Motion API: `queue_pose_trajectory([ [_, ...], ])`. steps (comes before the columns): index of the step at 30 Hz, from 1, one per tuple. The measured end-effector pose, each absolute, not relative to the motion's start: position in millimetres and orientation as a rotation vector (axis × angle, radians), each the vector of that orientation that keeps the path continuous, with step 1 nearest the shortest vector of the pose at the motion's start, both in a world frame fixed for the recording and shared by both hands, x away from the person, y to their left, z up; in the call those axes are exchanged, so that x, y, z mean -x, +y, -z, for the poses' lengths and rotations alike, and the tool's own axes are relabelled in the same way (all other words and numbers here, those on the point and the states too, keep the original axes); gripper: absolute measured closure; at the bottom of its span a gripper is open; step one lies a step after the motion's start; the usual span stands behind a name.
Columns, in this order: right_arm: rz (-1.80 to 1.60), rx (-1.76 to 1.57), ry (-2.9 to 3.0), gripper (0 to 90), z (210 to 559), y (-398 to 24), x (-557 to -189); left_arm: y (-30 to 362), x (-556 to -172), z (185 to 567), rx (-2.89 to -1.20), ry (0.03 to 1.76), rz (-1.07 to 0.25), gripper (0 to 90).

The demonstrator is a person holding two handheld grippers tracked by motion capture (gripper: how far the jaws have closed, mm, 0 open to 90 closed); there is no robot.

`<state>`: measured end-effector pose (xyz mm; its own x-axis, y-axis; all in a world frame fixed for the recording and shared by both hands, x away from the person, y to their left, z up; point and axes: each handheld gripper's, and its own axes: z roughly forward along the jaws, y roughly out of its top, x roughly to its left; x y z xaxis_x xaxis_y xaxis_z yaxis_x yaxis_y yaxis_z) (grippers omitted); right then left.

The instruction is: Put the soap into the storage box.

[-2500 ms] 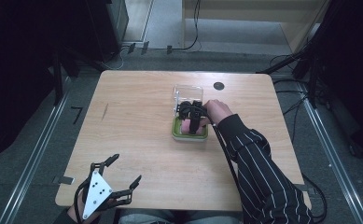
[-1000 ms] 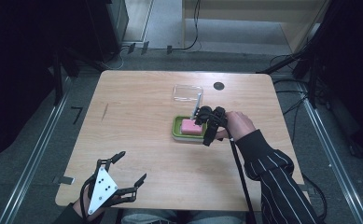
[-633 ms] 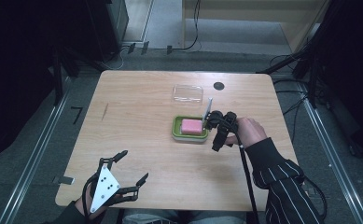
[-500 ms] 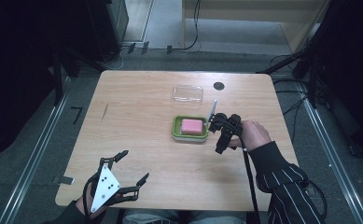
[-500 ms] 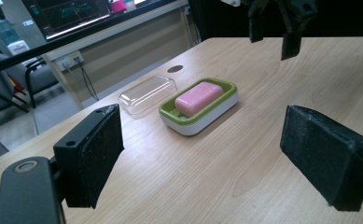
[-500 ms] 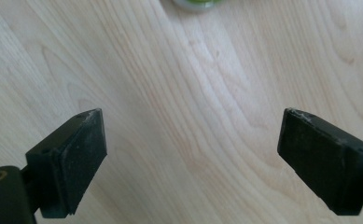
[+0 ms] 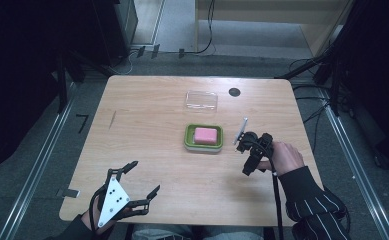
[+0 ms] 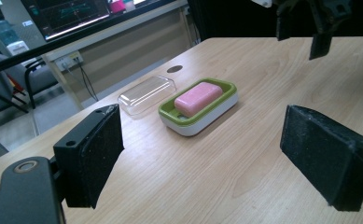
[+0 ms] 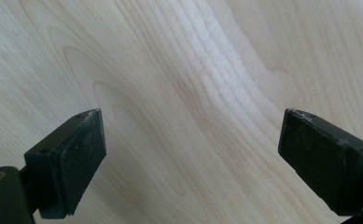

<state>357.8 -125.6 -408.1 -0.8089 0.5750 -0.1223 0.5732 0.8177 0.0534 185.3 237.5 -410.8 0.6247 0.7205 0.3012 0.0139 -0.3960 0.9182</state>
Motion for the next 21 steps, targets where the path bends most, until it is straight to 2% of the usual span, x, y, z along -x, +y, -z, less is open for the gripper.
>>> queue_pose_trajectory([
  [21,0.031,-0.889,2.902,10.1,444,-140,-319,236,-188,411,-1.833,0.584,-0.865,13.7],
])
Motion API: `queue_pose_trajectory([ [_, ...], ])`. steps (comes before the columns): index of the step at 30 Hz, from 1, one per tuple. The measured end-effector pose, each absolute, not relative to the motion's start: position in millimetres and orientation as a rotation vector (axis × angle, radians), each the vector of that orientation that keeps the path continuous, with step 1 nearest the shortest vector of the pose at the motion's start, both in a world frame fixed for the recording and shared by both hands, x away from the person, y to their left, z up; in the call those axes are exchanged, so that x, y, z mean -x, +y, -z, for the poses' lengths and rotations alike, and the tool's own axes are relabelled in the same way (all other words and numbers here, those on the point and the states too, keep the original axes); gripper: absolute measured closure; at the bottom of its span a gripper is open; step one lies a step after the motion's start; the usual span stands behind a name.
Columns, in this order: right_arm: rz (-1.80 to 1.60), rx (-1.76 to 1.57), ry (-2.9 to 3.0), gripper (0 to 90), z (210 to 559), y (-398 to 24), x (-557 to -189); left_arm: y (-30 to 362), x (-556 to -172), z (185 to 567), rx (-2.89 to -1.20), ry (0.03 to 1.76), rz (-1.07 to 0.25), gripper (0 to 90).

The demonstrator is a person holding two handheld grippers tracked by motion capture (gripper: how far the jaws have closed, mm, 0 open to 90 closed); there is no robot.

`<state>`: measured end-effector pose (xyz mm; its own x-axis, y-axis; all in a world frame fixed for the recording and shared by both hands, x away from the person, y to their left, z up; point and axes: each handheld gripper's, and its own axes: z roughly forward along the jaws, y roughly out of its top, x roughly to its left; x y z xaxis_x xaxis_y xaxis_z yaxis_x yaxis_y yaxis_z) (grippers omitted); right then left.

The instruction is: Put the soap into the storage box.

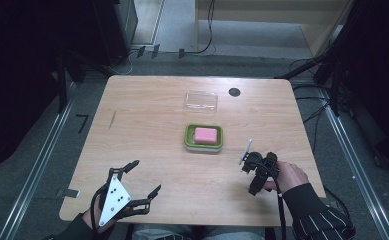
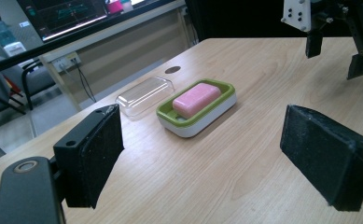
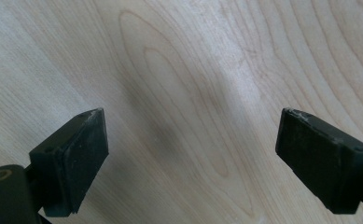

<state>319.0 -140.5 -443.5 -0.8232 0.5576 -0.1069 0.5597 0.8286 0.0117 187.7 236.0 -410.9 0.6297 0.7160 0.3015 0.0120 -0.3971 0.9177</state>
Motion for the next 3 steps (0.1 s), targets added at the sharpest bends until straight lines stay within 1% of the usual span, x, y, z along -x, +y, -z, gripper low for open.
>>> queue_pose_trajectory([
  [3,0.029,-0.877,2.912,11.3,444.7,-140.1,-319.9,235.2,-188.4,411.1,-1.838,0.583,-0.865,13.7],
])
